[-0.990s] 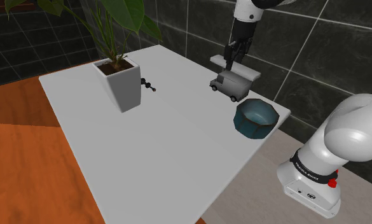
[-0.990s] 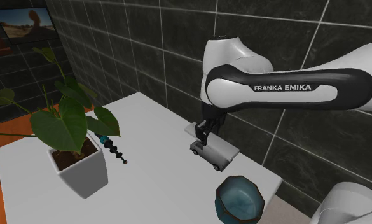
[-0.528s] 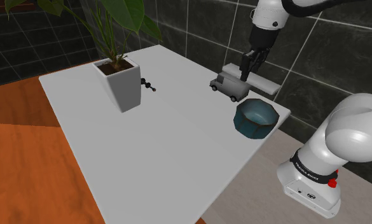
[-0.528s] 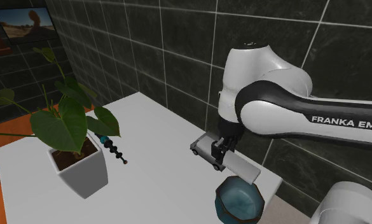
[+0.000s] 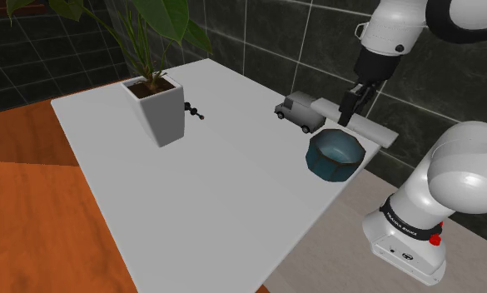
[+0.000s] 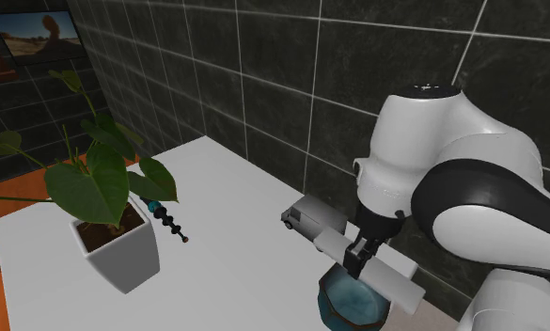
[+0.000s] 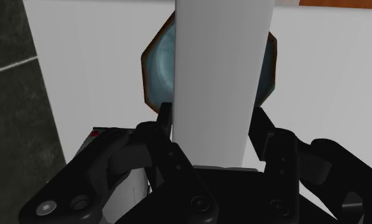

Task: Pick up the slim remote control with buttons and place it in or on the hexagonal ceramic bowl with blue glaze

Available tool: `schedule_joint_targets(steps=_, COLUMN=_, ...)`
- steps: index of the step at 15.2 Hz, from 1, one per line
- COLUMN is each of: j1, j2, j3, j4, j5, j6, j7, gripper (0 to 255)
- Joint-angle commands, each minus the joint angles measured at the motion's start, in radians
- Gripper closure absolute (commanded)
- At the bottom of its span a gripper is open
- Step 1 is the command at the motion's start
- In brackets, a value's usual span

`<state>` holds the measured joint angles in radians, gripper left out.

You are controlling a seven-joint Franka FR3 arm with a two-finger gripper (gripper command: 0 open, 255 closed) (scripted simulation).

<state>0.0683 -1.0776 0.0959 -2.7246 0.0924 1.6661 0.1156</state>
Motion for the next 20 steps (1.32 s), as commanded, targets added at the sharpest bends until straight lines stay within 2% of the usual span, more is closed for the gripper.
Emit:
schedule_joint_targets(steps=1, j1=0.002, j2=-0.014, j3=0.003, j4=-0.03, j5=0.003, j6=0.016, j7=0.001, gripper=255)
schedule_joint_targets(steps=12, j1=0.012, j2=-0.024, j3=0.018, j4=-0.185, j5=0.02, j6=0.161, j7=-0.001, gripper=255)
schedule_joint_targets(steps=20, j1=0.012, j2=-0.024, j3=0.018, j4=-0.185, j5=0.02, j6=0.161, j7=-0.001, gripper=255)
